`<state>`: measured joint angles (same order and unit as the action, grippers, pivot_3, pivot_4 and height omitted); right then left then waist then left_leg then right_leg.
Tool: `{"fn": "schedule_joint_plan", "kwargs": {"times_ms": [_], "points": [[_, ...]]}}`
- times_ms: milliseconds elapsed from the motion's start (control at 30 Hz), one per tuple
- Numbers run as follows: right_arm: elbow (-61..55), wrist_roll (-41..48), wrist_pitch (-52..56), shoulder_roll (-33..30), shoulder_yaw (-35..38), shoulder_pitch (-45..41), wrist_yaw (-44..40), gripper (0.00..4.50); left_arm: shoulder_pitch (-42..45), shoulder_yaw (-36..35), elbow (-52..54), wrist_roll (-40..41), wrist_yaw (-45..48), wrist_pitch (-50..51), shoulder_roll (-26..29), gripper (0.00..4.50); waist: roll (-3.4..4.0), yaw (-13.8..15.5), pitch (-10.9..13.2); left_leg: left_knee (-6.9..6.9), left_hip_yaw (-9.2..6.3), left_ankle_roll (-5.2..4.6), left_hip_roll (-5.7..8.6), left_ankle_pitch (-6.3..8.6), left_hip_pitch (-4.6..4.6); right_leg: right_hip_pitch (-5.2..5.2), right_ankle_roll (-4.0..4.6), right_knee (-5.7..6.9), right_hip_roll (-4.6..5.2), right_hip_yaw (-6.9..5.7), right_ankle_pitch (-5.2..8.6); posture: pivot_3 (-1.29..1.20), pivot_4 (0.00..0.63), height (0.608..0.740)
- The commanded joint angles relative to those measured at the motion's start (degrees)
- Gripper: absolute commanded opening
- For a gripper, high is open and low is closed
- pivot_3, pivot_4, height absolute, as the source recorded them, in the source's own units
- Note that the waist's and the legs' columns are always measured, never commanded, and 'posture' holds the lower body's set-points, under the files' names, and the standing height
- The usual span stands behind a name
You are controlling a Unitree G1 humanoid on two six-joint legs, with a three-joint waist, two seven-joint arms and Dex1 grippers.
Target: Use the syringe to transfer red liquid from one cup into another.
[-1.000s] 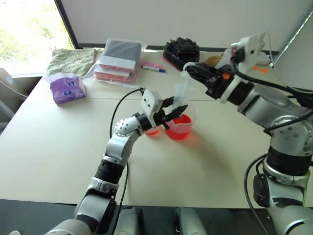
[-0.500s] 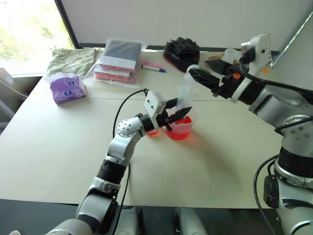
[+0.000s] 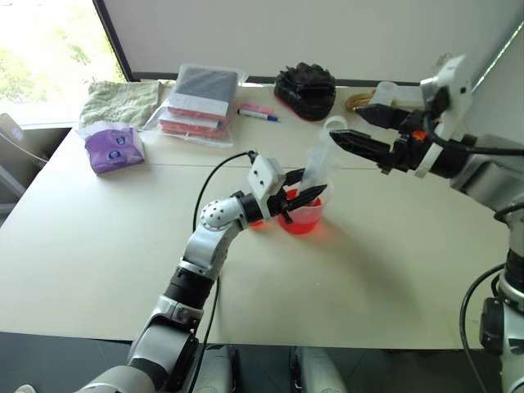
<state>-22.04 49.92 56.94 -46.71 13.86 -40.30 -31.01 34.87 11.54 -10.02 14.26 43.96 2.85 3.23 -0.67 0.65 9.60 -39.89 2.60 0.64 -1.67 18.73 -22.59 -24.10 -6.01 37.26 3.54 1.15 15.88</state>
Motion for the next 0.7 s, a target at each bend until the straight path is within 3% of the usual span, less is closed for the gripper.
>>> {"fn": "schedule_joint_plan", "kwargs": {"times_ms": [33, 300, 467, 700], "points": [[-0.5, 1.0, -0.6, -1.4, 2.6, 0.3, -1.5, 3.75, 0.7, -0.1, 0.5, 0.0, 0.1, -1.0, -0.3, 1.51, 0.0, 0.0, 0.0, 0.0, 0.0, 0.0, 0.0, 0.0, 0.0, 0.0, 0.0, 0.0, 0.0, 0.0, 0.0, 0.0, 0.15, 0.74], [-0.5, 5.6, 3.1, -9.3, 3.9, 4.1, -11.3, 3.75, 1.5, -0.4, -0.5, 0.0, 0.1, -1.7, -0.1, 1.51, 0.0, 0.1, 0.0, 0.0, -0.01, -0.02, 0.0, 0.01, 0.0, 0.04, 0.0, -0.03, 0.02, 0.0, 0.0, 0.0, 0.15, 0.74], [1.5, 0.6, -0.1, -17.6, -0.8, 6.5, -21.4, 3.75, 2.3, -0.8, -1.6, 0.0, 0.2, -2.4, 0.1, 1.51, -0.01, 0.0, 0.0, 0.0, -0.01, -0.04, 0.01, 0.02, 0.02, 0.04, 0.0, -0.04, -0.01, 0.0, 0.0, 0.0, 0.15, 0.74], [4.7, -4.1, -4.3, -19.5, -4.5, 4.7, -27.1, 3.75, 3.8, -2.2, -1.5, 0.8, -0.8, -2.0, 0.2, 1.51, -0.02, 0.0, 0.0, -0.01, 0.02, -0.04, 0.05, 0.02, 0.06, 0.05, 0.0, -0.04, -0.05, 0.0, 0.0, 0.0, 0.15, 0.74]]}}
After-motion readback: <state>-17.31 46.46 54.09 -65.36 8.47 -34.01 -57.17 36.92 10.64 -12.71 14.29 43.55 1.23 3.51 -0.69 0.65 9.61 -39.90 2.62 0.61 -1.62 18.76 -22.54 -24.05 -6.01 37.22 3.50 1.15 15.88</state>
